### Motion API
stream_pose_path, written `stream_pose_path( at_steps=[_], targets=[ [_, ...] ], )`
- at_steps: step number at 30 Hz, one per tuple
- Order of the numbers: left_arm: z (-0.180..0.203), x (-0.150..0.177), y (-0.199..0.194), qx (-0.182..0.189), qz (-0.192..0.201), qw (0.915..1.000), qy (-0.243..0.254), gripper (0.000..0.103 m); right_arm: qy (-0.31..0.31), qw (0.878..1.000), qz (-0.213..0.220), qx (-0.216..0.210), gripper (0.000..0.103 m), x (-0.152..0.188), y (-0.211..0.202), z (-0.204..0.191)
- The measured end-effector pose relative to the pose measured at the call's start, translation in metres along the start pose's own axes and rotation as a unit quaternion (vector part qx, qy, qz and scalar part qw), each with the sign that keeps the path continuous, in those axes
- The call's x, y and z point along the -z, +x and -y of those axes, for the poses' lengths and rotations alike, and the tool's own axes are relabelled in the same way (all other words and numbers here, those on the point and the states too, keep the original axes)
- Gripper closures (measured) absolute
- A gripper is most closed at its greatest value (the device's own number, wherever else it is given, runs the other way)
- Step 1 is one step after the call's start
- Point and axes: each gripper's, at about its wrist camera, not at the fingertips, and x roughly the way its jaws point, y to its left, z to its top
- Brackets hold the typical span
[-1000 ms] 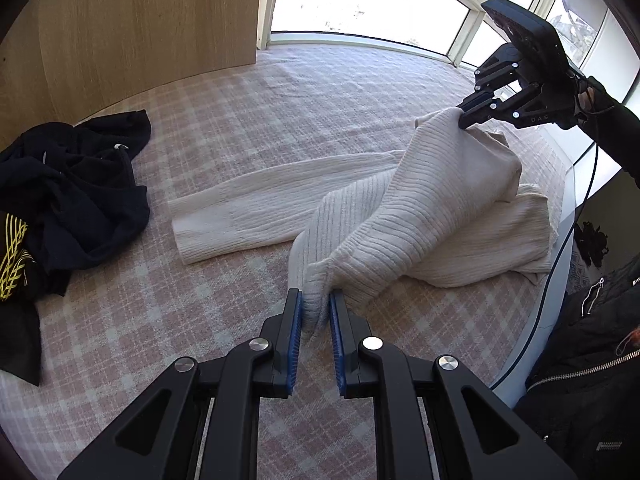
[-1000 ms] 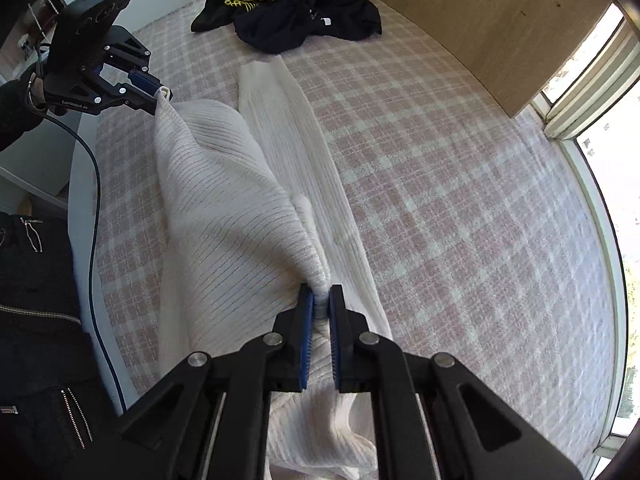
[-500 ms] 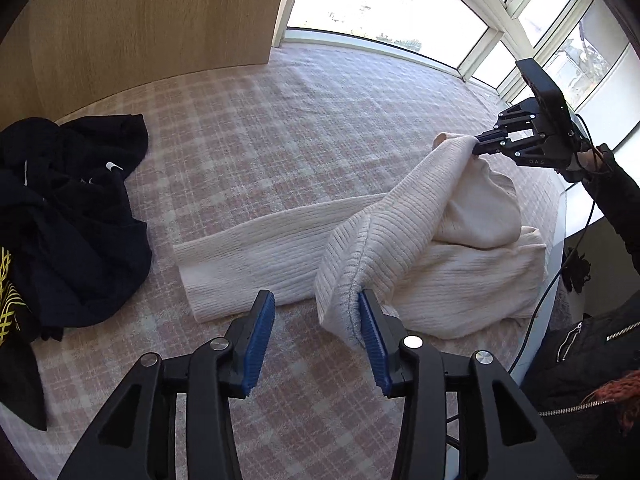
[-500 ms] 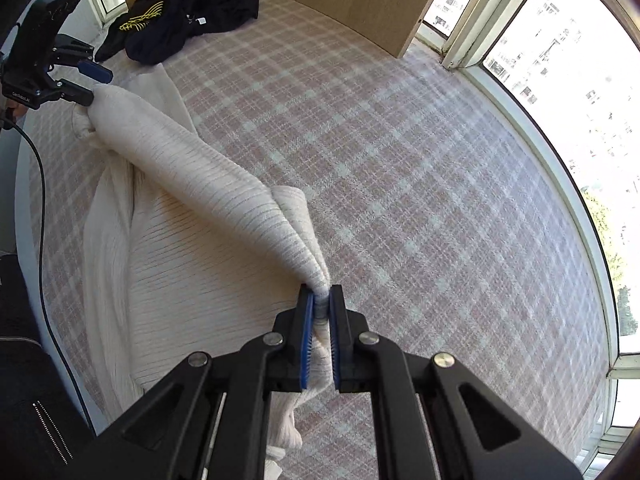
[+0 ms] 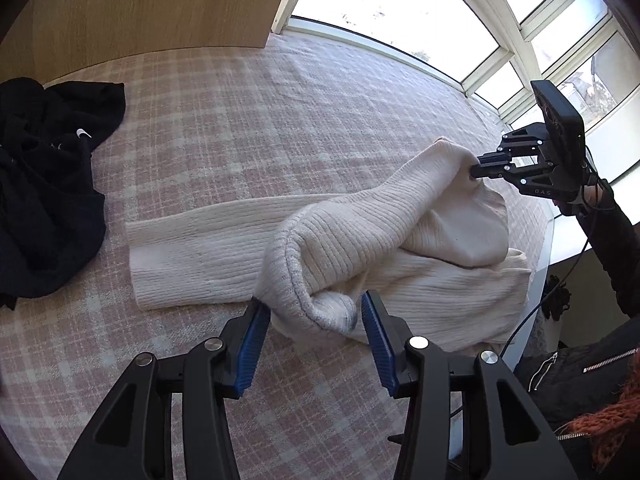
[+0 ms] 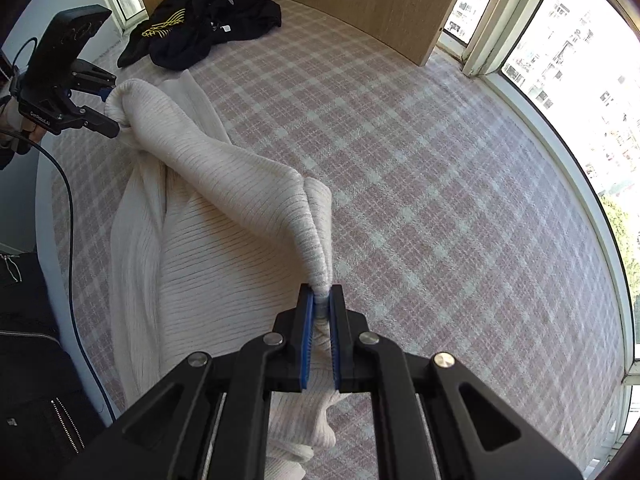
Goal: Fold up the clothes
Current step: 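Fold the cardigan body with the left gripper toward the right gripper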
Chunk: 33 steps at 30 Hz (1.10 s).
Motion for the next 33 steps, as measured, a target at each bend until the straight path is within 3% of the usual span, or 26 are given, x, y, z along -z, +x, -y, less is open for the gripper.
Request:
stream_pose_path(
  at_steps=[9,16,24,26,27,29,30,33],
  targets=[
    [-0.016,-0.021,-0.003,-0.051,-0.012,0.9986,-0.002,0.053,-0.005,1.0,0.012,-0.019,0.096,-0.001,-0.008,-0.009],
    [-0.038,-0.053,-0.006,-0.03,-0.01,0.9982,-0.052,0.049,-0.012,1.0,0.009,-0.026,0.096,0.001,-0.005,-0.018],
    [-0.043,-0.072,0.034,-0.045,-0.127,0.9895,-0.05,0.049,-0.022,0.999,0.019,-0.027,0.096,0.005,-0.011,-0.027],
    [-0.046,-0.072,0.04,-0.045,-0.136,0.9882,-0.054,0.049,-0.022,0.999,0.021,-0.026,0.096,0.007,-0.012,-0.027],
    [-0.047,-0.072,0.043,-0.043,-0.14,0.9878,-0.052,0.052,-0.021,0.999,0.021,-0.026,0.096,0.008,-0.011,-0.027],
    [-0.045,-0.071,0.047,-0.036,-0.146,0.9879,-0.038,0.072,-0.018,0.999,0.022,-0.024,0.096,0.01,-0.011,-0.026],
    [-0.043,-0.069,0.048,-0.035,-0.147,0.988,-0.031,0.092,-0.014,0.999,0.022,-0.024,0.096,0.01,-0.01,-0.024],
    [-0.034,-0.06,0.047,-0.035,-0.144,0.9889,-0.006,0.094,0.001,1.0,0.02,-0.023,0.096,0.012,-0.006,-0.015]
  ],
)
